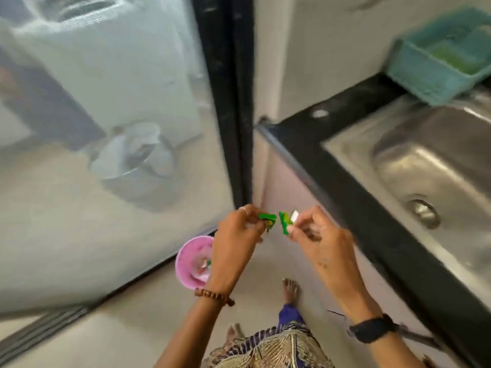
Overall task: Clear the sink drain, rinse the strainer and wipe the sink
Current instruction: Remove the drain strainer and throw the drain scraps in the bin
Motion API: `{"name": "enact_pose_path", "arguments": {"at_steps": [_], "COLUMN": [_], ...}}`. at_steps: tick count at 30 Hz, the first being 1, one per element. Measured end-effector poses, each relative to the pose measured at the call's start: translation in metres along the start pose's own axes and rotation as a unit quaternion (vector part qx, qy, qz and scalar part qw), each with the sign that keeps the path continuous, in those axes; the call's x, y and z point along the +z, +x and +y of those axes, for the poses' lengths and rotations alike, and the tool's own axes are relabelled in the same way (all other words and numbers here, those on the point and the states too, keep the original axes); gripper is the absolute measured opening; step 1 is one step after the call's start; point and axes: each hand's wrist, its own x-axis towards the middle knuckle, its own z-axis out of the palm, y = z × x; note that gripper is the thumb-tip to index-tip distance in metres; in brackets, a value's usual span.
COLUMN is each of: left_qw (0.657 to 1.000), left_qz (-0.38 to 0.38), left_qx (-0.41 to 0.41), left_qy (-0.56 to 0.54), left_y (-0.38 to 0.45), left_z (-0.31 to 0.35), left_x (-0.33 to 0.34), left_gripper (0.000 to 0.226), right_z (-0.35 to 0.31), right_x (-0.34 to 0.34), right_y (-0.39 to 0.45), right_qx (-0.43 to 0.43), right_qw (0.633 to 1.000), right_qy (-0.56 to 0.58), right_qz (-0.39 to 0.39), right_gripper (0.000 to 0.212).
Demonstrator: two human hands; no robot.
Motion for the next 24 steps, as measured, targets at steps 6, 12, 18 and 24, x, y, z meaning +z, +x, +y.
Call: {"name": "enact_pose_path", "arguments": {"at_steps": [6, 12, 18, 24], "left_qw": [0.968, 0.916, 0.899, 0.902], "left_qz": [0.139, 0.135, 0.170, 0.125], "left_qx": [-0.183, -0.330, -0.360, -0.374], "left_qy": [-0.102, -0.185, -0.182, -0.176], "left_y": [-0.015, 0.037, 0.121, 0.140], "left_z": [-0.161, -0.340, -0.478, -0.527], "left_x": [-0.063, -0.047, -0.005, 0.030], "left_gripper": [0.020, 0.008, 0.007, 0.029], "right_z": [0.034, 0.163, 0.287, 0.335], "right_x": [0.158, 0.311, 0.428, 0.472], "right_y": [0.000, 0.040, 0.074, 0.079], "right_qx": [0.029, 0.090, 0.102, 0.160], "right_qw": [0.975, 0.926, 0.896, 0.892], "right_qy": [-0.045, -0.132, -0.181, -0.142], "right_qz": [-0.217, -0.342, -0.393, -0.399], "right_gripper": [0.032, 0.017, 0.019, 0.022]}}
